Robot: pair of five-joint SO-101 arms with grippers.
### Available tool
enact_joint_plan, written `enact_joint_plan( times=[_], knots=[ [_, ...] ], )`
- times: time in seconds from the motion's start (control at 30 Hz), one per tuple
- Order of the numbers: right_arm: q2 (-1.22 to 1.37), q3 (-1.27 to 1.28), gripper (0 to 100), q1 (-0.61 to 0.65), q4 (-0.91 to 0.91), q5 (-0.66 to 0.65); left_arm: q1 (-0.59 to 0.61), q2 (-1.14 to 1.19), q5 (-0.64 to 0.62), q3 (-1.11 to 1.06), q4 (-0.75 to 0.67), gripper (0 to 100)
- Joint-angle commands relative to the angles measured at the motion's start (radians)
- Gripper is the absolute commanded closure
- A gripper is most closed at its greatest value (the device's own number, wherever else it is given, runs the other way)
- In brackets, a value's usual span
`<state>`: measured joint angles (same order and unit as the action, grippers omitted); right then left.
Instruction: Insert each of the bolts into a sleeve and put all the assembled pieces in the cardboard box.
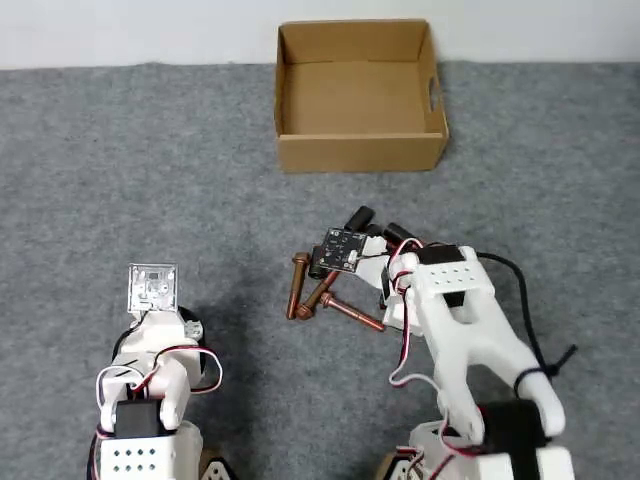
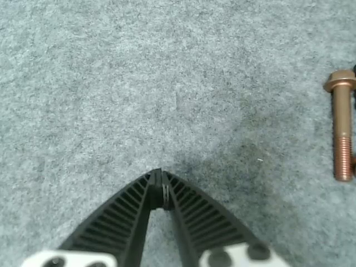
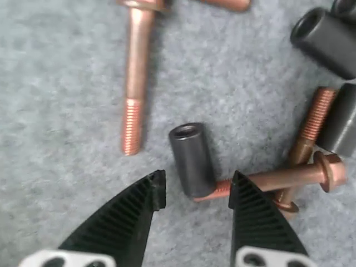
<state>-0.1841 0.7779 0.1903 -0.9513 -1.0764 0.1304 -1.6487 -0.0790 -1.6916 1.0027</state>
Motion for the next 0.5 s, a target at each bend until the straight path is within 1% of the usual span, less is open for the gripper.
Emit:
enact_joint_plan(
  times=[0.0,0.17,0.23,0.37,0.47],
  knots=[
    [0.067,-0.057,80.9,-0.002,0.076,-0.008,0.0,0.005,0.005,0.005,-0.002,99],
    [0.163,-0.06,81.3,0.013,0.151,-0.003,0.0,0.005,0.005,0.005,-0.002,99],
    [0.168,-0.074,85.4,0.012,0.147,-0.003,0.0,0.005,0.005,0.005,-0.002,99],
    [0.168,-0.075,98.2,0.013,0.14,-0.003,0.0,0.005,0.005,0.005,-0.002,99],
    [0.166,-0.075,98.5,0.012,0.139,-0.002,0.0,0.005,0.005,0.005,-0.002,99]
  ],
)
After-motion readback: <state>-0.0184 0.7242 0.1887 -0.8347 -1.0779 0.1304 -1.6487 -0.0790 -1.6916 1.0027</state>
